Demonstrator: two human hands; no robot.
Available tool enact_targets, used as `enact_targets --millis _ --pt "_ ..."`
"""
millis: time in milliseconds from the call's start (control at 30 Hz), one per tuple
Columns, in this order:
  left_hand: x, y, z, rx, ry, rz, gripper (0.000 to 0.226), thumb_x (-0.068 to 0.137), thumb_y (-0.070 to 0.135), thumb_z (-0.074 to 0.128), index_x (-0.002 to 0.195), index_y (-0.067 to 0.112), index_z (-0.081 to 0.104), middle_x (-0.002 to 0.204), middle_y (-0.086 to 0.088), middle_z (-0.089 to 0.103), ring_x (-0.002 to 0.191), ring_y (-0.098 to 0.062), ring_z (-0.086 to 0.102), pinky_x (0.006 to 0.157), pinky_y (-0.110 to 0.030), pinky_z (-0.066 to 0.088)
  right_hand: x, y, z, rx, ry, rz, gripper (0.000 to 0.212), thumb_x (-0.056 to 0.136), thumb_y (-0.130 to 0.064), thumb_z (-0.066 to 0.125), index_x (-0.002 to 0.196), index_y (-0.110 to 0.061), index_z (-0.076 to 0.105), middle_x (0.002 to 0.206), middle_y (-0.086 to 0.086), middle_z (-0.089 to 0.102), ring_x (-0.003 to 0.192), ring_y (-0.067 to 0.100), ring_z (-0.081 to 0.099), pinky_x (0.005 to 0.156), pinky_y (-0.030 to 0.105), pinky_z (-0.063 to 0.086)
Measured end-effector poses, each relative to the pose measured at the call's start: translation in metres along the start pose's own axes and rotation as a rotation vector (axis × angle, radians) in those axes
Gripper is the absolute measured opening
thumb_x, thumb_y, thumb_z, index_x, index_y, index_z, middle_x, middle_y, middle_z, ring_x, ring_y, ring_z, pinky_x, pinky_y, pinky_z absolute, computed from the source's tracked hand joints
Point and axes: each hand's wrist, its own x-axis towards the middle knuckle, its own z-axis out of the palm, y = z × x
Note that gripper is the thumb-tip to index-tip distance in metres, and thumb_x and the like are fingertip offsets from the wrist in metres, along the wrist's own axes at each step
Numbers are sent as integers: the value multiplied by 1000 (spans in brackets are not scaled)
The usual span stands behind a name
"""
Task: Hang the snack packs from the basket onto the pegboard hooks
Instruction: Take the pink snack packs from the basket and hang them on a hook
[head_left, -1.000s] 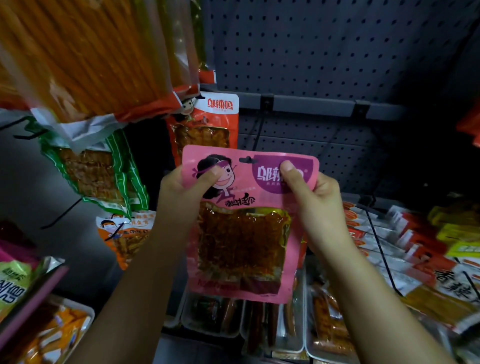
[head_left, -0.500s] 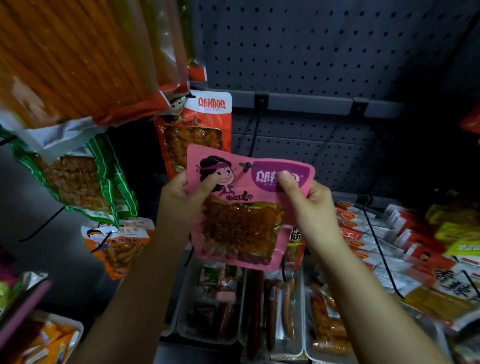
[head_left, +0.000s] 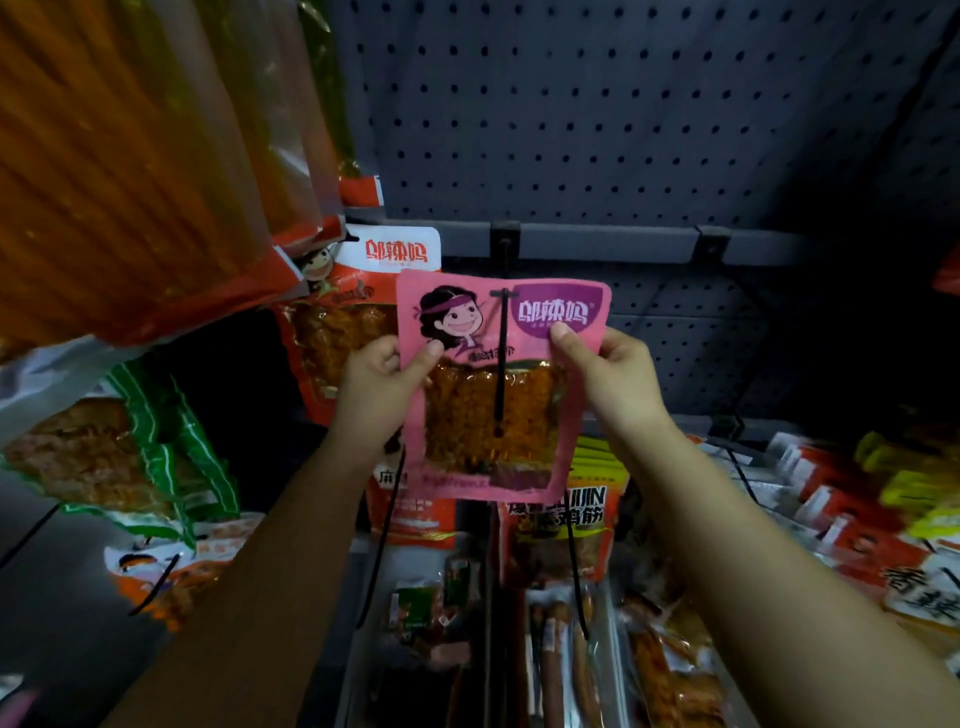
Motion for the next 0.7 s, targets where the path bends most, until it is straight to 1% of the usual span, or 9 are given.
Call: enact_targets --millis 67,100,167,233,267,333,433,567,700 --pt "16 0 3 31 -1 -32 15 84 35 67 85 21 69 87 -4 74 85 -23 70 79 -43 56 15 1 4 -33 40 34 15 90 -32 62 79 -21 66 73 -6 68 61 6 63 59 23 50" --pt "22 0 6 46 5 -41 26 84 37 67 88 12 68 91 -14 73 89 -33 69 84 -49 55 22 1 6 -37 61 53 16 89 -34 63 81 -21 66 76 -5 70 66 9 65 62 24 50" --pt "34 1 10 75 16 -59 38 83 40 67 86 3 65 92 -23 69 86 -41 66 85 -52 52 36 2 9 -41 102 81 19 88 -35 64 87 -17 69 84 0 73 77 16 68 69 28 51" --pt "43 3 16 102 44 -58 35 82 40 67 72 7 63 79 -20 67 70 -34 63 74 -43 52 47 4 12 -50 129 96 22 87 -35 65 90 -14 70 89 4 74 83 21 69 74 32 53" --pt "47 4 19 116 65 -55 36 82 40 68 69 7 61 72 -18 64 64 -28 58 68 -38 48 52 6 13 -60 138 103 22 87 -36 65 89 -15 70 90 5 74 85 22 69 76 34 54" --pt "52 3 24 155 121 -48 41 82 40 69 66 3 59 64 -13 58 58 -22 50 62 -32 40 61 7 15 -87 156 123 23 86 -39 65 85 -17 69 90 4 74 85 22 70 79 36 54" --pt "54 2 27 244 197 -31 45 82 41 68 54 14 46 50 0 45 47 -16 39 55 -25 32 70 7 18 -89 172 148 23 85 -41 66 84 -19 68 90 3 73 85 21 69 83 39 54" --pt "48 -2 27 302 242 -3 37 80 43 68 62 15 54 55 4 54 51 -12 49 53 -22 34 67 11 18 -80 186 148 24 83 -44 67 81 -20 66 89 3 73 83 19 68 79 35 54" --pt "33 -8 13 297 331 30 32 75 42 74 84 14 61 76 3 63 66 -10 57 55 -20 39 50 26 9 -34 198 148 21 85 -31 69 71 -19 60 69 -3 63 65 13 59 63 28 46"
